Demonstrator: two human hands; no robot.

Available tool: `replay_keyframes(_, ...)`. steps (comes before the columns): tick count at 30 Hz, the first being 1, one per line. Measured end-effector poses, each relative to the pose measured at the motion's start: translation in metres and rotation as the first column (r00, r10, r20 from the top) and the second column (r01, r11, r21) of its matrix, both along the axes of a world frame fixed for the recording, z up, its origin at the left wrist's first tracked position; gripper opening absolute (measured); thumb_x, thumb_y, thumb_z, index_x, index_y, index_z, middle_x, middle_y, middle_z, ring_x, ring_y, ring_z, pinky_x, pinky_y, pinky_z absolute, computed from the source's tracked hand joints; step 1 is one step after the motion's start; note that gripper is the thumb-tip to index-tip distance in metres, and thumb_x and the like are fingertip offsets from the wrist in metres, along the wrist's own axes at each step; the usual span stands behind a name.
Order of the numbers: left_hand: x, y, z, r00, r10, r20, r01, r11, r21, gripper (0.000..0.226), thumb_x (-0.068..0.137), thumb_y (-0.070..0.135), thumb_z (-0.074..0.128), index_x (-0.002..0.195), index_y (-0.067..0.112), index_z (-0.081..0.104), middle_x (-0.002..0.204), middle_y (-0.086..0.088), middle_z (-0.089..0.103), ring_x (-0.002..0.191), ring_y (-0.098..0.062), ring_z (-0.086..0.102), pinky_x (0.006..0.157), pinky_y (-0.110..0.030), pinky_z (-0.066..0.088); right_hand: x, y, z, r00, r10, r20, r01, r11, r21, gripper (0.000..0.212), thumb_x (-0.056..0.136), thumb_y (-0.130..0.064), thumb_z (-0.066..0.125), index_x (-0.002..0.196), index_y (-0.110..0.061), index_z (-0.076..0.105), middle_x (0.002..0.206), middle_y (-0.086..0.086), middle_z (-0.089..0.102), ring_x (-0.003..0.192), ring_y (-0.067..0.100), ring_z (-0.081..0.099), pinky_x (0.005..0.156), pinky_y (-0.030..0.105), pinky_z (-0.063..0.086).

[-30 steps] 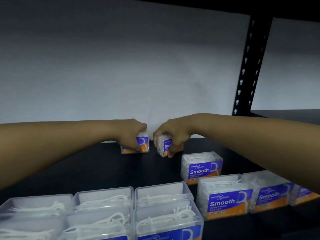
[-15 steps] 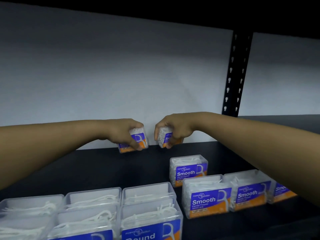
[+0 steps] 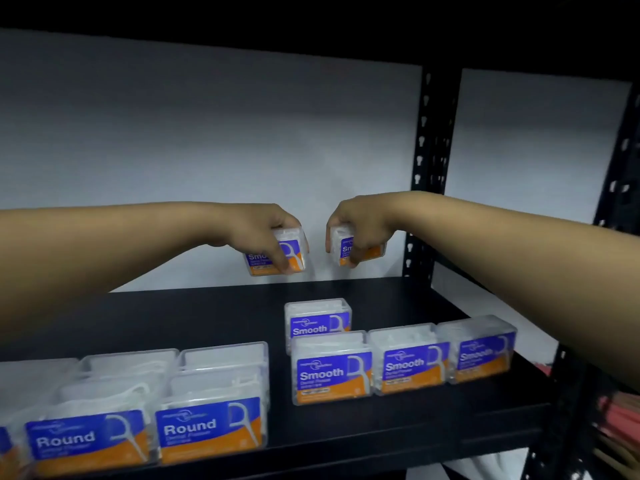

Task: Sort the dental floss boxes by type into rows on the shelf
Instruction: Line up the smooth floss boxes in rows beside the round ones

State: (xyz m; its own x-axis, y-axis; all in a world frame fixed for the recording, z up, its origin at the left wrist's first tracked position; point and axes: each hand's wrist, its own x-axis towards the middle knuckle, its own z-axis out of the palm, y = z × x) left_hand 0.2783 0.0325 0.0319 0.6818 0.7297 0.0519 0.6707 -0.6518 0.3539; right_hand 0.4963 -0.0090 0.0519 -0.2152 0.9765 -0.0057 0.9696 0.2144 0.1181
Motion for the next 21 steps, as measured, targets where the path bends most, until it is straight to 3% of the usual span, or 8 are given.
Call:
replay_keyframes(10,0.072,-0.047,0.006,0.999,0.009,0.040,-0.010,1.000,0.023,0.035,0.081,0.018,0.084,0.113,0.012,0.070,0.105,-0.004,0.075,0.097,-0.024,0.073,0.085,-0.038,0.062,0.041,-0.055,0.011,0.983,-0.125,0.133,0.121,0.992,0.040,0.045,0.073,-0.033,0.088,0.114,-0.030,0.068,0.104,-0.002,0.069,0.095,0.024,0.068,0.082,0.038,0.060)
replay_keyframes(15,0.099,-0.058,0.003,0.999,0.025,0.027,-0.026,1.000,0.017,0.035,0.086,0.018,0.079,0.118,0.015,0.066,0.110,-0.004,0.073,0.094,-0.019,0.071,0.079,-0.030,0.060,0.058,-0.074,0.006,0.975,-0.175,0.138,0.178,0.984,-0.007,0.048,0.082,-0.027,0.082,0.127,-0.032,0.065,0.118,0.002,0.066,0.102,0.026,0.065,0.086,0.039,0.058)
replay_keyframes(21,0.126,-0.066,-0.006,0.999,0.013,-0.041,-0.012,1.000,0.011,0.039,0.087,0.020,0.078,0.123,0.015,0.065,0.114,-0.003,0.071,0.098,-0.020,0.070,0.075,-0.026,0.058,0.063,-0.084,-0.003,0.932,-0.230,0.281,0.232,0.972,0.027,0.059,0.085,-0.026,0.080,0.139,-0.021,0.057,0.127,0.006,0.062,0.107,0.027,0.061,0.087,0.038,0.055)
